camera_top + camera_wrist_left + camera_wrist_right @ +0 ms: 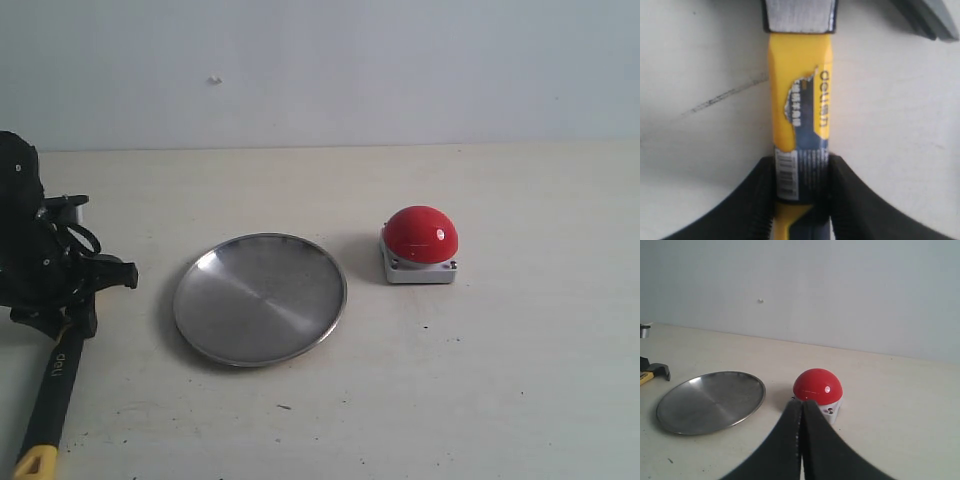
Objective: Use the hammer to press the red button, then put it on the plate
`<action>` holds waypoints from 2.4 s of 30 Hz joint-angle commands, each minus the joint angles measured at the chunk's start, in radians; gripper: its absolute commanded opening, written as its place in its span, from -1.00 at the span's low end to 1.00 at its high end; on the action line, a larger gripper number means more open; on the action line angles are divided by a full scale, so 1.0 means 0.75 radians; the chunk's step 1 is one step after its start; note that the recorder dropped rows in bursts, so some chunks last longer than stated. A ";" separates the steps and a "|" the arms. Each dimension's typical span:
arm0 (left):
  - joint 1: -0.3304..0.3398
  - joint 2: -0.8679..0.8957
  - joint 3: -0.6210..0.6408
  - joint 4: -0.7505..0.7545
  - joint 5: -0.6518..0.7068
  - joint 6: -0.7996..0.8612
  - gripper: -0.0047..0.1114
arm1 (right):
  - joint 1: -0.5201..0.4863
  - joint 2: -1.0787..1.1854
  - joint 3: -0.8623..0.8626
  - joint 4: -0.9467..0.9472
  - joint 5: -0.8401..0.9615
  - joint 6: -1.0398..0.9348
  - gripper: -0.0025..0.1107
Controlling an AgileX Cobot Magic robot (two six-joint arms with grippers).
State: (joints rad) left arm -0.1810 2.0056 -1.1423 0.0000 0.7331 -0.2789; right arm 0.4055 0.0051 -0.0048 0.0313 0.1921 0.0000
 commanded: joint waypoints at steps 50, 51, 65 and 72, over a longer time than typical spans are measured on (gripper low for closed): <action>0.001 -0.175 -0.001 -0.120 -0.049 0.232 -0.92 | -0.005 -0.007 0.006 0.008 -0.095 0.012 -0.96; 0.001 -0.176 -0.001 -0.120 -0.056 0.232 -0.92 | -0.005 -0.007 0.006 0.159 -0.214 0.120 -0.96; 0.001 -0.176 -0.001 -0.346 -0.121 0.232 -0.92 | -0.005 -0.007 0.006 0.482 -0.403 0.613 -0.96; 0.001 -0.176 -0.001 -0.371 -0.142 0.232 -0.92 | 0.070 0.239 -0.182 0.490 -0.068 0.332 -0.96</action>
State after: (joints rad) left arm -0.1810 1.8812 -1.1423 -0.2595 0.6474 -0.1048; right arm 0.4310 0.0944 -0.0858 0.4020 0.0753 0.3473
